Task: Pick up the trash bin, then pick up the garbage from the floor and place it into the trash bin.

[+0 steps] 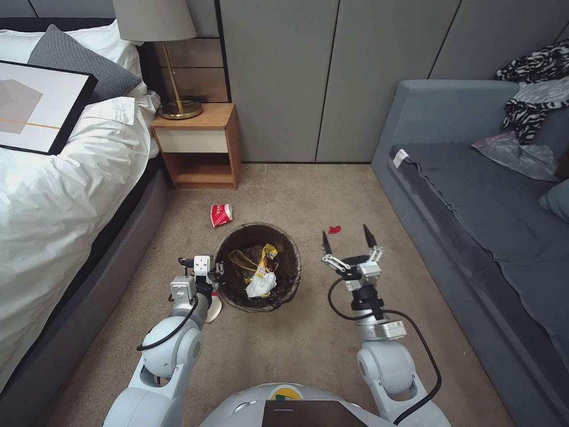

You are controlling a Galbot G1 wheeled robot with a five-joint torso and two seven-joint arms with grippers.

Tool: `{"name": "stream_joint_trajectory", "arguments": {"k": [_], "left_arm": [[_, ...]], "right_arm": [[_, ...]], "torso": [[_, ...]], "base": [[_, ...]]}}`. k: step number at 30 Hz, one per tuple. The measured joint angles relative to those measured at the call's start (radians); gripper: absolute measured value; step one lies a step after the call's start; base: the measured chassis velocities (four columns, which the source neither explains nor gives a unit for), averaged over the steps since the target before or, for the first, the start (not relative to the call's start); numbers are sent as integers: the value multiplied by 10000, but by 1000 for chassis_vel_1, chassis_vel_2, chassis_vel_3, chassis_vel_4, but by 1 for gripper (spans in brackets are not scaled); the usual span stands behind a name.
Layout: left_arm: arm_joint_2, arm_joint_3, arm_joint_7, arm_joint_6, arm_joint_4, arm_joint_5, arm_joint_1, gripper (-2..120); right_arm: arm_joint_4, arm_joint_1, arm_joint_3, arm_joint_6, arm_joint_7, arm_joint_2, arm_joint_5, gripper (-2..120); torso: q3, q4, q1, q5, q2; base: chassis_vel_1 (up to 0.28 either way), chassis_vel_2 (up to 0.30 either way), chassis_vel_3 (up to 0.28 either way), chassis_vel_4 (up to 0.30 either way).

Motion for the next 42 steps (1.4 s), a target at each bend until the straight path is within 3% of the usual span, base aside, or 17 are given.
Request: {"name": "stream_joint_trajectory", "arguments": {"k": [8,11,34,42], "left_arm": [[16,-59,5,-10,0,-31,7,3],[45,-154,22,-30,-5,-57,40,3],[9,-172,29,-45,-73,-53,76,3],[-5,-180,38,-78,-71,-45,101,3]], "right_arm": [[-498,-263,867,358,330,142,-108,100],[-1443,-541,1483,833,556,204,32,100],[-1950,-406,1571,1151,443,355,104,97],[-1951,-395,1564,1176,311,372,116,97]], "torso": [[0,1,0,1,0],[1,2,0,1,0],[1,2,0,-1,0],[0,2,0,-2,0]], "base": [[0,0,0,0],[0,0,0,0],[0,0,0,0],[-124,117,123,-129]]}}
